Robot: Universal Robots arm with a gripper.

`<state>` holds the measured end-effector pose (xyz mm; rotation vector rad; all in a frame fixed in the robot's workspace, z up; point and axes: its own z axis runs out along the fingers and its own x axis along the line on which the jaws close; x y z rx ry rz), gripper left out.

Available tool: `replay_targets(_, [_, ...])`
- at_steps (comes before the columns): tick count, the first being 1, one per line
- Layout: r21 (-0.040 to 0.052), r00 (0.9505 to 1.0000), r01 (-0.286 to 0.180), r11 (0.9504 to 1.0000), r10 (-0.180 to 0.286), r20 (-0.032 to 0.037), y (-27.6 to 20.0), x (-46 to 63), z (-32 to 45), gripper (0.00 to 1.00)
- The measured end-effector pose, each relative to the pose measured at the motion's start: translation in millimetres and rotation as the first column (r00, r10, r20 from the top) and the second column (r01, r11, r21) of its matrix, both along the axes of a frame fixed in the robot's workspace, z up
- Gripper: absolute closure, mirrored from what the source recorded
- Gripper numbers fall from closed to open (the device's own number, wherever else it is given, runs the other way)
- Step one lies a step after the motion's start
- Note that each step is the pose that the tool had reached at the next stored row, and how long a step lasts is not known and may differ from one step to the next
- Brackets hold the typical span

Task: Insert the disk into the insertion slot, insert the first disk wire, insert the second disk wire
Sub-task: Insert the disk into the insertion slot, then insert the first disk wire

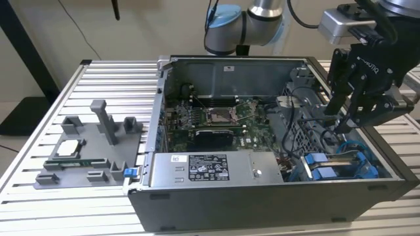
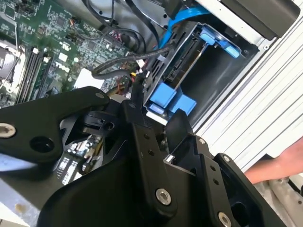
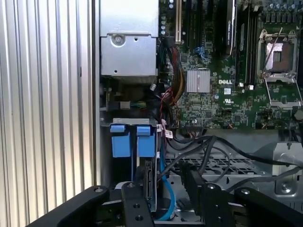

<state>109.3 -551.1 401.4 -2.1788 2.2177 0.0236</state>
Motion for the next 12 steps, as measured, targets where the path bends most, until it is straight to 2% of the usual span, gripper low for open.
replay_targets(5, [-0.0001, 0.9995, -0.008, 1.0, 0.008, 0.0298, 5.9, -2.9, -5.2, 0.0])
replay_targets(9, [0.0001, 0.999, -0.012, 0.9999, 0.012, 0.0427, 7.5, -6.3, -10.5, 0.0])
replay_targets(12, [-0.0003, 0.9982, -0.021, 0.9998, 0.021, 0.0555, 7.5, -7.2, -11.9, 0.0])
